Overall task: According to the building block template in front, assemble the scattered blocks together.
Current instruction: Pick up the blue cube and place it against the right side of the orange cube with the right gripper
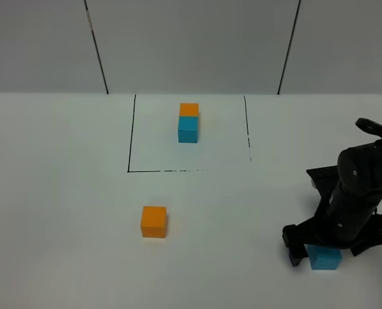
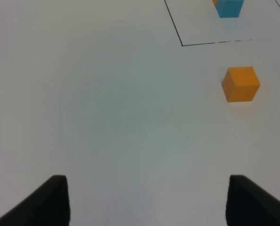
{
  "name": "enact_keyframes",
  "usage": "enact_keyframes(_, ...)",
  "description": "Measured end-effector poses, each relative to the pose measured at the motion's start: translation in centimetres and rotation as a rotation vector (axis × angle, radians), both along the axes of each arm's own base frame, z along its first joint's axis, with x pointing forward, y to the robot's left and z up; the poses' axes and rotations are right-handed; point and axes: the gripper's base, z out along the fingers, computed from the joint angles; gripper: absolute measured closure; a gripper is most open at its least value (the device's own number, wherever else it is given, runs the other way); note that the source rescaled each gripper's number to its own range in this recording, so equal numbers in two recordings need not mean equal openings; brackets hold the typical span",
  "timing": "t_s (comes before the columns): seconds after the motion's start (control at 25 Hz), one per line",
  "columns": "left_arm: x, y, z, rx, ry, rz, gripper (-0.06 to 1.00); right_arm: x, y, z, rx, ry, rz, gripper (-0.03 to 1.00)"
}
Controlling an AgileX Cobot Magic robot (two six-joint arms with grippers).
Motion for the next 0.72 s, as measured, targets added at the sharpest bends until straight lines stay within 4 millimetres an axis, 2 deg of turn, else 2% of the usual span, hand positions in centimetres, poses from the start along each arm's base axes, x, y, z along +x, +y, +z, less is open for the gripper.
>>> enact_keyframes(0.72, 0.00, 0.00, 0.00, 0.000, 0.000, 0.000, 0.47, -0.13, -0.03, -0.17, 0.000, 0.005, -0.006, -0.01)
